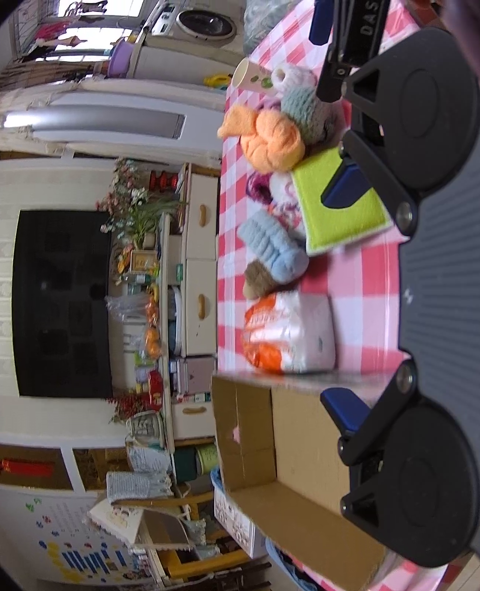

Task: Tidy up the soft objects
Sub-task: 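Grasp the white fluffy cuff with the right tool while the left tool grasps the orange knitted towel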

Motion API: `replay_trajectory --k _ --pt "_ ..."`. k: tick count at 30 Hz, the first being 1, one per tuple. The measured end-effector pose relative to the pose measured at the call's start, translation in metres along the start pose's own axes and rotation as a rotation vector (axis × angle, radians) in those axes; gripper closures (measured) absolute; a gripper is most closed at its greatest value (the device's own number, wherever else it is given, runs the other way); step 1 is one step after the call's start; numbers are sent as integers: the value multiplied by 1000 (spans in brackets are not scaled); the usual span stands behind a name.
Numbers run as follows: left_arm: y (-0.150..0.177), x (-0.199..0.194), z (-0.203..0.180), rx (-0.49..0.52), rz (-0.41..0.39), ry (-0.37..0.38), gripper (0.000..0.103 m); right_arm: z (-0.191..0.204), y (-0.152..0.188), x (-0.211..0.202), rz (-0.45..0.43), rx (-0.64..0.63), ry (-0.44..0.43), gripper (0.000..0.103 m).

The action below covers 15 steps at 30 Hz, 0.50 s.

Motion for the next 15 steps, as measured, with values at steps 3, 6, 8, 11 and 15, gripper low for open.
replay_trajectory --k 3,6,8,11,15 --pt "0 6 -17 22 12 40 1 -21 5 4 9 31 35 0" --pt "-3 12 -35 52 16 85 1 -41 12 10 18 53 50 0" --pt "-7 16 -47 63 13 110 1 -54 14 15 23 57 64 0" --pt "-11 25 -66 78 13 148 1 -72 16 21 19 54 85 0" --pt "-13 44 -94 102 32 201 1 -107 13 31 13 130 125 0"
Point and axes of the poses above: each gripper's, at about its wrist camera, not at the fingertips, and x roughly the way its jaws point, z to its left, y to its underside, the point moved 4 cm from there along x, roughly the way its jaws point, and after that the axes turned 9 degrees about -z, right-handed, at the moved point
